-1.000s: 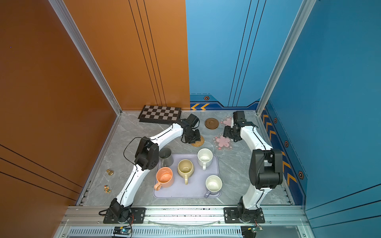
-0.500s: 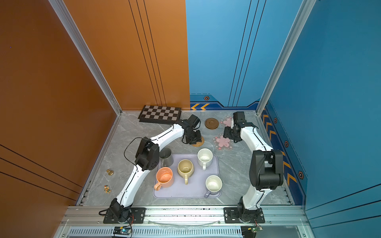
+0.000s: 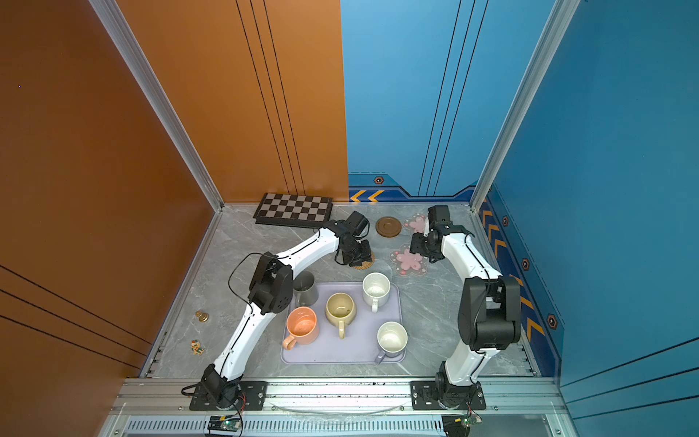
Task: Place cups on coasters
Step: Move the coaster to the top-center of the table.
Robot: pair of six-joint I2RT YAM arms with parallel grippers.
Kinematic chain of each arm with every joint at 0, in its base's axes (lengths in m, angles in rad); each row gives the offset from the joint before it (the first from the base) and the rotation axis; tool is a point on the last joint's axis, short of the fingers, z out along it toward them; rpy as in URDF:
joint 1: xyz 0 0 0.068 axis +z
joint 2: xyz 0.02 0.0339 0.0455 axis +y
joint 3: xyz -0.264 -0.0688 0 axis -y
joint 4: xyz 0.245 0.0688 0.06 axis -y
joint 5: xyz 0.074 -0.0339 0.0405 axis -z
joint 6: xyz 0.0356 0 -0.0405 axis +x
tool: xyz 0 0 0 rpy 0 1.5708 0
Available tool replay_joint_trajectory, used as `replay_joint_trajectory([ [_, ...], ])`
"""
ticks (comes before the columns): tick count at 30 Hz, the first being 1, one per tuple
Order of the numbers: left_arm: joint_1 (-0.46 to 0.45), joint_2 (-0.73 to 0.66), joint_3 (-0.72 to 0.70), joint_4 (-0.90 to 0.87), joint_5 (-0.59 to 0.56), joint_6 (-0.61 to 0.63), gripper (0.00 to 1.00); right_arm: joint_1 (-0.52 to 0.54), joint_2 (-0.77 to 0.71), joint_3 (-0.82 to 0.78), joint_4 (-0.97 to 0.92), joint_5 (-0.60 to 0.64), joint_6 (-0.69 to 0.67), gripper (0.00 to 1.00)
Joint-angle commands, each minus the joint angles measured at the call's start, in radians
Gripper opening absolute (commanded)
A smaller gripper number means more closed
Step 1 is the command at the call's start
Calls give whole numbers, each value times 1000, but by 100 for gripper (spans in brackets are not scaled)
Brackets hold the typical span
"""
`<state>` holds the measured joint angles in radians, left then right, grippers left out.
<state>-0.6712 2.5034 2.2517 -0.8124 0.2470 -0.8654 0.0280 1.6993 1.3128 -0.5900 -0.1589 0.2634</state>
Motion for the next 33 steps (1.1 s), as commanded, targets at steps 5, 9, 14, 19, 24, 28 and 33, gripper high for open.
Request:
replay_joint_trajectory([
  [5, -23, 8, 28, -26, 42, -5, 43, -3, -47, -17, 10, -12, 15, 64],
  [9, -17, -43, 23, -26, 13, 33, 45, 1, -55, -20, 10, -20, 19, 64],
  [14, 17, -131, 25, -27, -12, 93, 49, 17, -66, -31, 10, -13, 16, 64],
  [19, 59, -245, -23, -27, 5, 146, 52, 37, -66, -33, 10, 3, 14, 64],
  [24, 125, -411, -178, -27, -38, 198, 55, 70, -70, -27, 10, 26, 13, 64],
  [28, 174, -543, -310, -28, -87, 250, 56, 104, -84, -26, 10, 56, 7, 65],
  [33, 232, -711, -469, -28, -156, 296, 58, 139, -121, -32, 10, 80, 5, 65],
])
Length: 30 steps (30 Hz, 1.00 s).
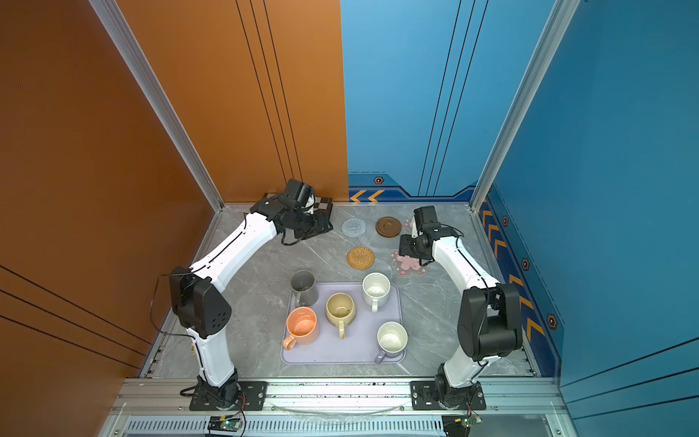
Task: Place cups on coasters
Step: Move the coaster to the top-center of the table, then pick up the cup from the tray.
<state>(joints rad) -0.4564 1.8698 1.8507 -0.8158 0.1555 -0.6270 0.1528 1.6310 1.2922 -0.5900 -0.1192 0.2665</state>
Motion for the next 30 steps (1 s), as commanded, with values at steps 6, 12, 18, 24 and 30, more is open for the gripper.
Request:
replay_joint_trajectory([
  [6, 90, -238, -217, -24, -106, 78, 58, 68, -117, -33, -15, 64, 8, 64],
  [12, 160, -343, -313, -32, -103, 90, 59, 154, -230, -80, -92, 135, 40, 64],
  [18, 209, -393, -393, -51, -106, 103, 59, 258, -356, -98, -242, 154, 142, 62],
  [24, 220, -424, -444, -73, -125, 119, 59, 418, -420, -148, -316, 187, 311, 62],
  [30, 226, -478, -505, -73, -125, 125, 59, 557, -436, -234, -320, 247, 429, 62],
])
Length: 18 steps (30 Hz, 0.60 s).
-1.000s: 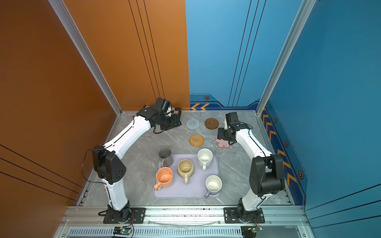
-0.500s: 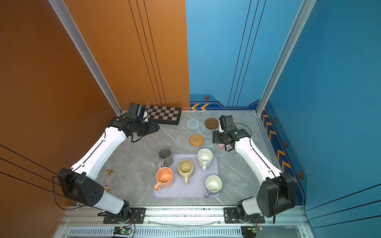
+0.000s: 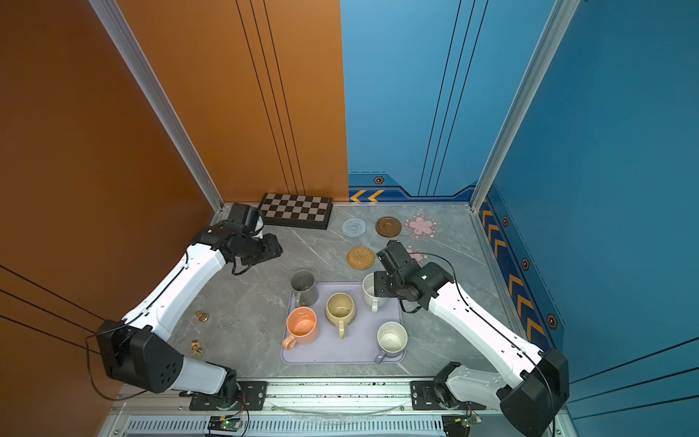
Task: Place cups on coasters
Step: Pick up the cup from the tray.
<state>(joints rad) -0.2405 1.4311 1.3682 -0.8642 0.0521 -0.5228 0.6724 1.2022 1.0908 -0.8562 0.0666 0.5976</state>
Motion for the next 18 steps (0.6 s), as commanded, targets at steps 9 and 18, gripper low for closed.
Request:
replay_joint_trajectory([
  [9, 36, -121, -105, -24, -3, 14, 60, 152, 53, -109, -9, 116, 176, 62],
  [18, 61, -119, -124, -24, 3, 10, 60, 160, 171, -94, 37, 88, 128, 62],
])
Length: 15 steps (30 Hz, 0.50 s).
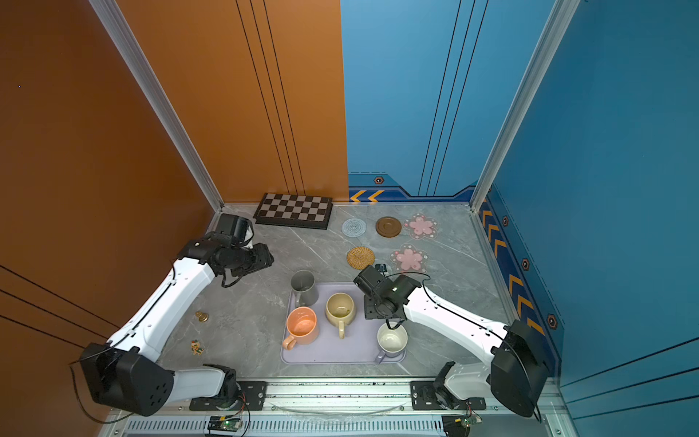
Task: Place cups on coasters
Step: Pick up the cup from the tray.
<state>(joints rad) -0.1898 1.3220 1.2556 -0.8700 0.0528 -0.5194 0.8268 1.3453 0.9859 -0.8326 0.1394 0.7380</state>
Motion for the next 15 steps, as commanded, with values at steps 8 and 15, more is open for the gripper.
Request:
replay_joint_trajectory([
  [8, 33, -4, -13, -18, 8, 2, 60, -15, 100, 20, 64, 9, -43, 62],
  [15, 37, 9, -16, -18, 20, -6, 60, -19, 120, 1, 108, 43, -46, 61],
])
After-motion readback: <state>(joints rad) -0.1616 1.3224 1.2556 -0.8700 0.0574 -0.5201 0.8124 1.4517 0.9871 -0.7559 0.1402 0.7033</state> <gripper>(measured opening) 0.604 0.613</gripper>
